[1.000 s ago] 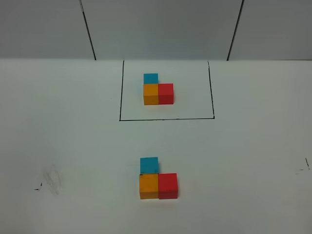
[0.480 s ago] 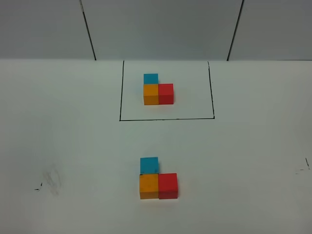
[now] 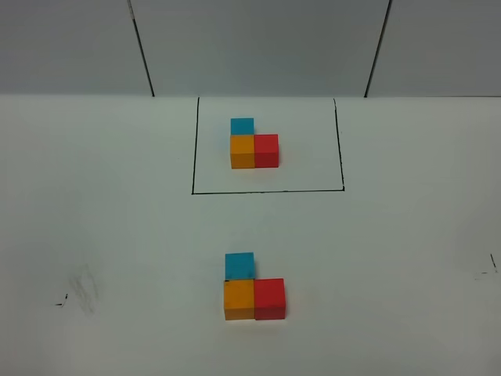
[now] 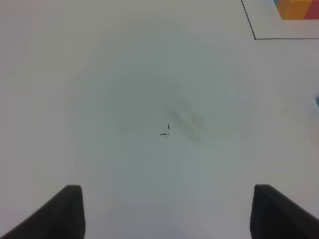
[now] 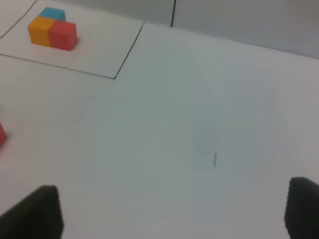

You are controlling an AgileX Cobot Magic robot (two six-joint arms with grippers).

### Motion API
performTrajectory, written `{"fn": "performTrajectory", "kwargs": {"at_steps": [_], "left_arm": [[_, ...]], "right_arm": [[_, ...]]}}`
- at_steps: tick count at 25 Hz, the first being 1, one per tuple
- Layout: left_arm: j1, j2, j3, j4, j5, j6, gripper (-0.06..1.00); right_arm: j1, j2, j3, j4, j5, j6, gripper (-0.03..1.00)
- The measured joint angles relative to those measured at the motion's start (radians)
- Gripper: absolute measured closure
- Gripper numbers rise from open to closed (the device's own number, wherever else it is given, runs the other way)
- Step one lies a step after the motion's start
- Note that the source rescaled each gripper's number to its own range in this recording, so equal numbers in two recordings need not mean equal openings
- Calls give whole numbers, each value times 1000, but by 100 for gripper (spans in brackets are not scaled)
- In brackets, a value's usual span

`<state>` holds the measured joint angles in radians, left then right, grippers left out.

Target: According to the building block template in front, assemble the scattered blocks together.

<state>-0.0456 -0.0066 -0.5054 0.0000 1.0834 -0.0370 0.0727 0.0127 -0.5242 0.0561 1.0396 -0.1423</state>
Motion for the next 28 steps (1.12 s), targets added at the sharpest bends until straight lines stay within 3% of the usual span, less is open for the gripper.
{"fn": "performTrajectory", "kwargs": {"at_steps": [7, 11, 28], "left_arm": [[0, 0, 0, 5, 0, 1, 44], [0, 0, 0, 0, 0, 1, 44], [0, 0, 0, 0, 0, 1, 44]], "right_arm": [[0, 0, 20, 2, 27, 7, 7], [0, 0, 20, -2, 27, 10, 12], [21, 0, 20, 4, 27, 10, 65]]}}
